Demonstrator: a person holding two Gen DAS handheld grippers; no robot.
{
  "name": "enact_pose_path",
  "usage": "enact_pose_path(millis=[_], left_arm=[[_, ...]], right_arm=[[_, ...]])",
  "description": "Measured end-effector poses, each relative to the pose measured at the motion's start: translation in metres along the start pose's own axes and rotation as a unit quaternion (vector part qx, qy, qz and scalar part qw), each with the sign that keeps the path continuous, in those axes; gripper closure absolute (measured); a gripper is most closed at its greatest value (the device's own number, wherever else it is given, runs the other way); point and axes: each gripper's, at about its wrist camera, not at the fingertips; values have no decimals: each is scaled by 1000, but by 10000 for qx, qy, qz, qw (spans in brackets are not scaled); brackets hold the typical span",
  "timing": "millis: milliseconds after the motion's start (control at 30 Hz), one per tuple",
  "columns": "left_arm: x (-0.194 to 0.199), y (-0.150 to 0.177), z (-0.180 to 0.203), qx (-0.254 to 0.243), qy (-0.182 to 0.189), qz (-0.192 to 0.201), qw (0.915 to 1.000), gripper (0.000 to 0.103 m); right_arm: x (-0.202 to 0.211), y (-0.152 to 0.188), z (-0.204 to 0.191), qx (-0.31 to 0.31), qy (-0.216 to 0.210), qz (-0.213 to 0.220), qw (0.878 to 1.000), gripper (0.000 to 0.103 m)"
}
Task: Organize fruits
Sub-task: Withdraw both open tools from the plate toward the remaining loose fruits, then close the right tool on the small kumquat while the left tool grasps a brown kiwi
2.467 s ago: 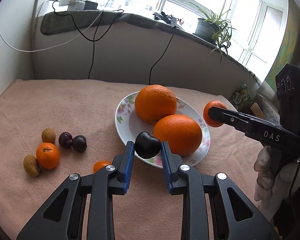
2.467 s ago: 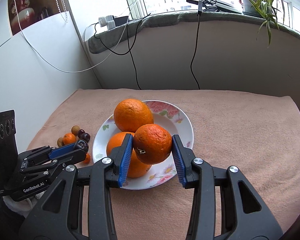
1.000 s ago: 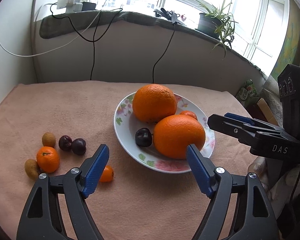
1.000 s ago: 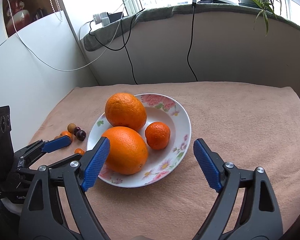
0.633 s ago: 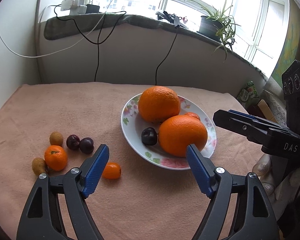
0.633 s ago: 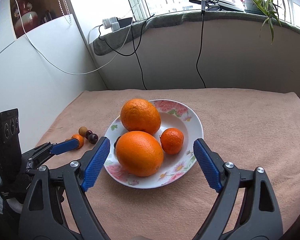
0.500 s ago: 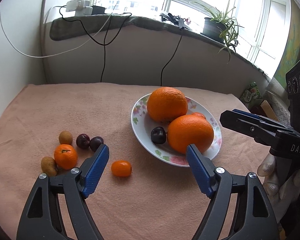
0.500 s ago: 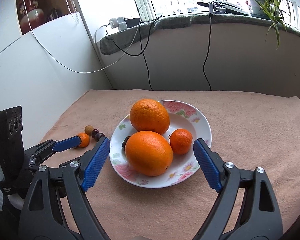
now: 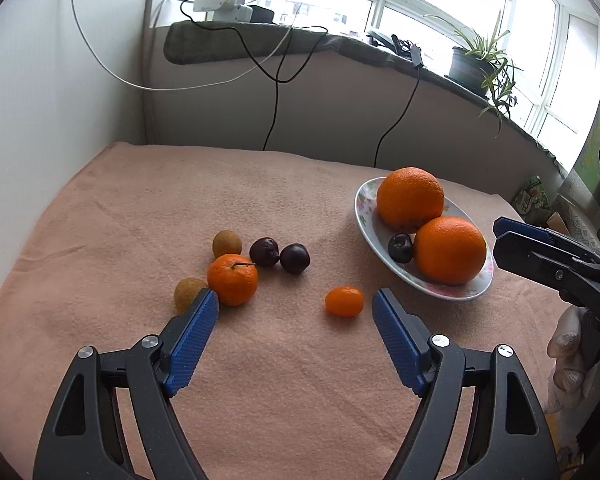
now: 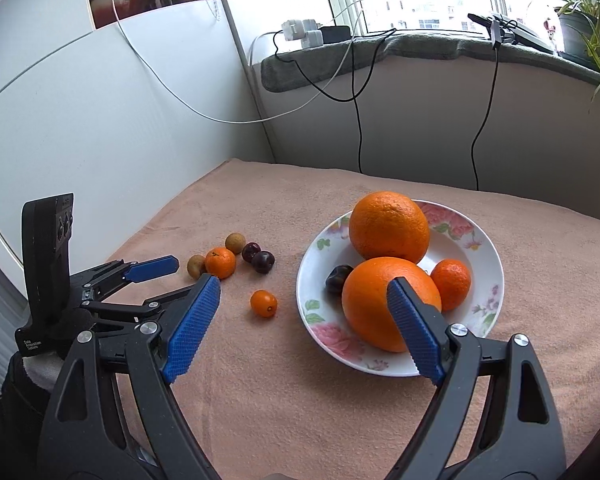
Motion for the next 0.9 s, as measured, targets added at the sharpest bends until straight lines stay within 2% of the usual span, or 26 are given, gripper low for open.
enact_pose_path(millis=[133, 300, 400, 467, 533, 700, 900], left_arm=[[2, 6, -19, 91, -178, -53, 9998, 24], [5, 13, -42, 304, -307, -103, 9990, 24], [4, 16, -49, 354, -315, -124, 9988, 26], [5, 16, -54, 386, -296, -120, 9987, 26], [5, 16, -59, 468, -242, -143, 9985, 35], [0, 16, -65, 517, -148, -202, 9983, 43], [-3, 16, -67, 474, -78, -256, 9985, 45]], right_arm=[[-9, 9, -19, 95, -239, -157, 9995, 18], [-28, 27, -39, 360, -229, -514, 9978, 36], [-38, 36, -40, 268, -171, -710, 9970, 48], [-44, 39, -38, 168, -124, -798, 9966, 51], [-48, 42, -38, 126, -88, -848, 9963, 52], [-60, 45, -44, 227, 49, -921, 9955, 57], [-74, 43, -40, 204, 250, -994, 9945, 61]])
Point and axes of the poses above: each gripper's, at about its wrist camera, not at the fingertips, and x roughly against the way its jaws point, z to its right, y to its underside, and after that the axes turned 14 degrees about z, right-handed
